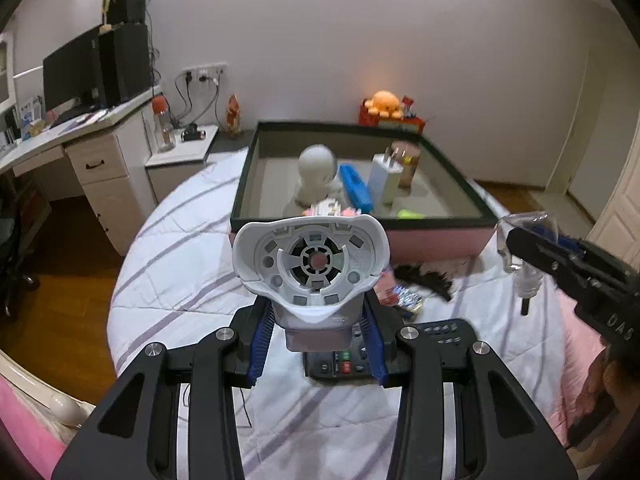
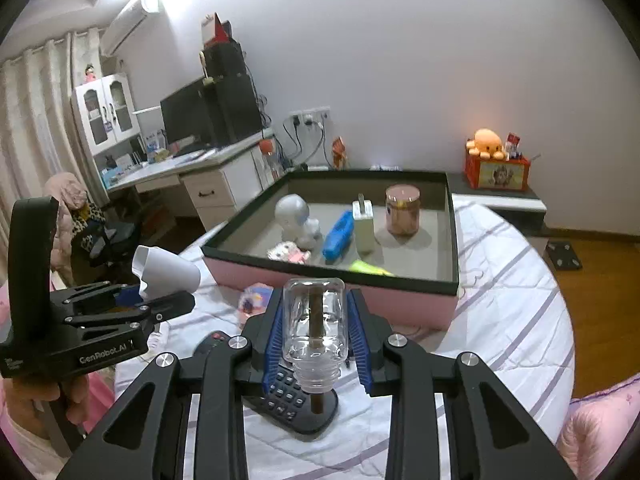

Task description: Organize rigid objects

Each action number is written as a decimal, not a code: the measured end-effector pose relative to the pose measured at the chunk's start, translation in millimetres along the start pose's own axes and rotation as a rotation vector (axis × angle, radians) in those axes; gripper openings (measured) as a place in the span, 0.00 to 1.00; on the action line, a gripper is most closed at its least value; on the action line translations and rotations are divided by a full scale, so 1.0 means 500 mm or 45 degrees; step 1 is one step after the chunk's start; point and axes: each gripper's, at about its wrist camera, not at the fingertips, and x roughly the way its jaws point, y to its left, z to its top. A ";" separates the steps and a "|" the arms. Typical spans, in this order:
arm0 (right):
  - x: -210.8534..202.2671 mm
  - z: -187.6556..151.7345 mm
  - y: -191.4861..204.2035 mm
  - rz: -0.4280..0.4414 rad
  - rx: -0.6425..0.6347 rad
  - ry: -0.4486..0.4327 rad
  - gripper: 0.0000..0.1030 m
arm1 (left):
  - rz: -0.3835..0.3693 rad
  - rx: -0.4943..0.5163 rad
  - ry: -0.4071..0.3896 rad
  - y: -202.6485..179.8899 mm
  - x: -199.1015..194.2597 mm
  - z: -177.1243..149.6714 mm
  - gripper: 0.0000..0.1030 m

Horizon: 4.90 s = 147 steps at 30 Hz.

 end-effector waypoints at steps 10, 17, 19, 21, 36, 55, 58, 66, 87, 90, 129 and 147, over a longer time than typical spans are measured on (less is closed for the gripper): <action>-0.083 0.032 0.050 -0.019 -0.077 -0.153 0.30 | -0.003 -0.046 -0.307 -0.025 -0.157 0.019 0.39; -0.121 0.052 0.076 -0.031 -0.121 -0.226 0.30 | 0.035 -0.048 -0.427 -0.035 -0.213 0.034 0.39; -0.127 0.058 0.077 -0.030 -0.125 -0.232 0.30 | 0.048 -0.048 -0.464 -0.039 -0.221 0.042 0.39; -0.130 0.067 0.076 -0.038 -0.131 -0.253 0.30 | 0.060 -0.034 -0.477 -0.043 -0.224 0.049 0.39; -0.064 0.108 0.050 -0.032 -0.137 -0.226 0.30 | 0.166 -0.007 -0.439 -0.051 -0.143 0.107 0.39; 0.202 0.094 -0.099 -0.142 -0.061 0.118 0.31 | 0.072 -0.008 0.016 -0.031 0.252 0.164 0.39; 0.211 0.089 -0.108 -0.148 -0.045 0.147 0.31 | 0.104 -0.005 0.036 -0.033 0.261 0.156 0.40; 0.157 0.098 -0.093 -0.169 -0.042 0.053 0.67 | 0.158 -0.021 -0.106 -0.036 0.180 0.154 0.97; -0.186 0.054 0.065 -0.247 -0.134 -0.381 1.00 | 0.304 -0.045 -0.495 -0.068 -0.203 0.017 1.00; -0.200 0.043 0.074 -0.261 -0.129 -0.382 1.00 | 0.290 -0.022 -0.494 -0.078 -0.219 0.004 1.00; 0.140 -0.114 0.027 -0.015 -0.150 0.366 0.99 | 0.280 -0.070 -0.064 0.003 -0.021 -0.099 1.00; 0.079 -0.148 0.162 0.088 -0.295 0.348 0.61 | 0.282 -0.135 -0.087 0.032 -0.100 -0.138 1.00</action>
